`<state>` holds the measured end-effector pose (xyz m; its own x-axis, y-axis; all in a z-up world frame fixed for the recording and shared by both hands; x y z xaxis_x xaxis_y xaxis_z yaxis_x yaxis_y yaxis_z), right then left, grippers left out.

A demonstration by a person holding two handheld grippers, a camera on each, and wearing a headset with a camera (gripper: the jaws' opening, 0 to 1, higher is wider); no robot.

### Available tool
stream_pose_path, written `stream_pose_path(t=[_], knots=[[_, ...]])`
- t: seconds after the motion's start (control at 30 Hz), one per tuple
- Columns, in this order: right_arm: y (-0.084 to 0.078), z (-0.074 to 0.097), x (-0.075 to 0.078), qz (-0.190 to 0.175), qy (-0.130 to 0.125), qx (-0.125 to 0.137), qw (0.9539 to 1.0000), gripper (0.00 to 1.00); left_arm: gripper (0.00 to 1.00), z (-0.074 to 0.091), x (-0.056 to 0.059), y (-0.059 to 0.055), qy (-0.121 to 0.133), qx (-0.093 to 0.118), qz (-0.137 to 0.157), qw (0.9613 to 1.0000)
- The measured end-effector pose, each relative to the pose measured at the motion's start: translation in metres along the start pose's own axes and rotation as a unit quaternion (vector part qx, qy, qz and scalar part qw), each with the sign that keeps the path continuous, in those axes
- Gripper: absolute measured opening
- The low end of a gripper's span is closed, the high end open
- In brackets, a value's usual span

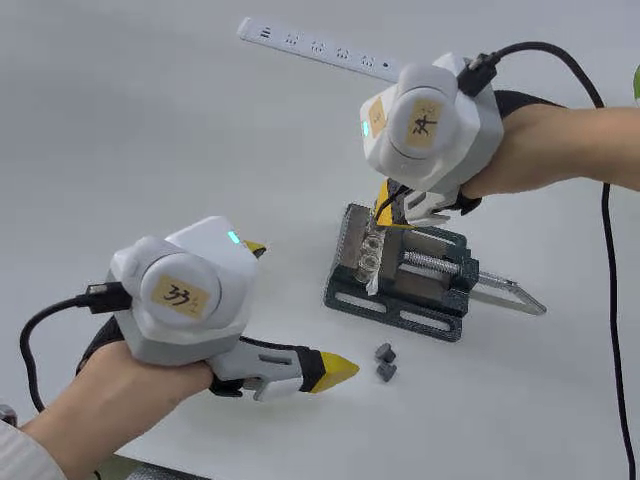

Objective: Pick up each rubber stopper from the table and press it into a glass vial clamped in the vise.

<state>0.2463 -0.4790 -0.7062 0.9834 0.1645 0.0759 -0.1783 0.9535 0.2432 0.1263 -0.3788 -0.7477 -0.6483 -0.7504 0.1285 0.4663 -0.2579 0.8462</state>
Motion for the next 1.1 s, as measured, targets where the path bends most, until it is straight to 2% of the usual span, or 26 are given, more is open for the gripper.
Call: stream_pose_path(t=[0.07, 0.13, 0.2, 0.4, 0.47, 0.53, 0.6, 0.87, 0.93, 1.1], knots=[[-0.002, 0.001, 0.002, 0.015, 0.002, 0.006, 0.9999, 0.0, 0.93, 0.0, 0.0, 0.0, -0.001, -0.003, -0.004, 1.0], [-0.003, 0.0, 0.003, -0.007, 0.006, 0.022, 0.9997, 0.0, 0.94, 0.0, 0.0, 0.001, -0.001, -0.003, -0.005, 1.0], [-0.004, 0.002, 0.005, -0.01, 0.009, 0.027, 0.9996, 0.0, 0.94, 0.001, -0.002, 0.002, 0.001, 0.0, -0.005, 1.0], [-0.003, 0.002, 0.006, -0.004, 0.014, 0.026, 0.9996, 0.0, 0.94, 0.001, -0.003, 0.005, 0.0, -0.001, -0.008, 1.0], [-0.005, 0.002, 0.007, -0.005, 0.015, 0.031, 0.9994, 0.0, 0.94, 0.001, -0.003, 0.005, 0.001, -0.001, -0.007, 1.0], [-0.005, 0.002, 0.01, -0.027, 0.023, 0.038, 0.9986, 0.0, 0.93, 0.001, -0.003, 0.005, 0.001, -0.001, -0.007, 1.0], [-0.006, 0.002, 0.012, -0.019, 0.027, 0.04, 0.9986, 0.0, 0.93, 0.001, -0.003, 0.005, 0.001, -0.001, -0.007, 1.0], [-0.006, 0.004, 0.015, -0.013, 0.053, 0.028, 0.9981, 0.0, 0.93, 0.002, -0.004, 0.003, 0.002, -0.002, -0.005, 1.0], [-0.006, 0.005, 0.016, -0.009, 0.054, 0.026, 0.9982, 0.03, 0.93, 0.003, -0.005, 0.003, 0.004, -0.003, -0.005, 1.0], [-0.007, 0.006, 0.02, -0.012, 0.052, 0.027, 0.9982, 0.0, 0.93, 0.003, -0.005, 0.002, 0.004, -0.004, -0.004, 1.0]])
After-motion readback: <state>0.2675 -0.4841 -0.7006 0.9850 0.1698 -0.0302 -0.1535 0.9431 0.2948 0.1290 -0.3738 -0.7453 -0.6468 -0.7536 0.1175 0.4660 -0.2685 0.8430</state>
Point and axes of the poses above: the centre of the closed fingertips' face, and the gripper's own axes: z roughly backward along the fingers, x roughly to its right, y roughly out of its top, the point moved 7 cm from there along z, roughly backward along the fingers, and after that the axes turned 4 degrees about -z, right-handed, at the moved point
